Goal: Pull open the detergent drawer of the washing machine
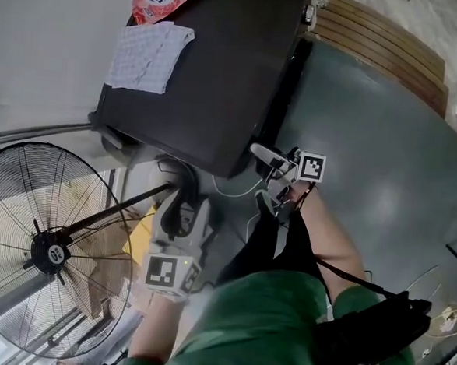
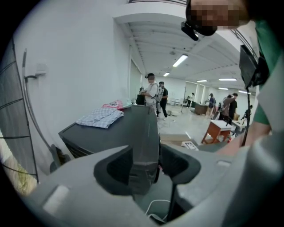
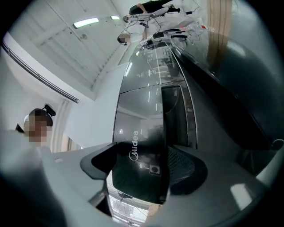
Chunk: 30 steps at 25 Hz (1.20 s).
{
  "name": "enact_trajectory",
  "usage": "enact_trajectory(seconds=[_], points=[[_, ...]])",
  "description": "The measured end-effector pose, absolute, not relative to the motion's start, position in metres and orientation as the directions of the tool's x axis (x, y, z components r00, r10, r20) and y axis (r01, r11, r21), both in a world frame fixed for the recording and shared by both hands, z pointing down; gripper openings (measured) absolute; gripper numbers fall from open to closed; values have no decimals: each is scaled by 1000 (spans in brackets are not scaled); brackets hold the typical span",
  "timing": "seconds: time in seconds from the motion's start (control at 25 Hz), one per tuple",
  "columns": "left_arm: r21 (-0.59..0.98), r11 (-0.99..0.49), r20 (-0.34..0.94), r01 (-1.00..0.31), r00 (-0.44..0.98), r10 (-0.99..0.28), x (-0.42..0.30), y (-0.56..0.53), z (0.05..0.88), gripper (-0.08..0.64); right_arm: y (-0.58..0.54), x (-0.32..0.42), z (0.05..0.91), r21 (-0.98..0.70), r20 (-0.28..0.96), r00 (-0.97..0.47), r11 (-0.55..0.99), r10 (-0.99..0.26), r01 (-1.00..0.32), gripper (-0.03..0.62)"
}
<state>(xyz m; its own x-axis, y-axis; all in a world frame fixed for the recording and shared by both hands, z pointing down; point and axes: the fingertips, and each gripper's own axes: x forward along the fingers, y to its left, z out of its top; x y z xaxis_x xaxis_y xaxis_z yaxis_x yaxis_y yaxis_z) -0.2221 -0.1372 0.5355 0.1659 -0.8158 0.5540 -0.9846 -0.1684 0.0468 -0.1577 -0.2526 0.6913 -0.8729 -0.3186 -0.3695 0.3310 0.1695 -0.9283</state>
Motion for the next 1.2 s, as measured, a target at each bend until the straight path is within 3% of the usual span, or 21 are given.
enact_trajectory(seconds=[0.84,1.2], points=[[79,-133,579,-988,154,-800,-218,-113,551,195,-253,-156,692,-923,-385,-855,170,-349,346,325],[74,-114,588,-991,135,-798,-223,-108,549,195,-249,-148,695,-910,-413,-853,172,-319,377,283]])
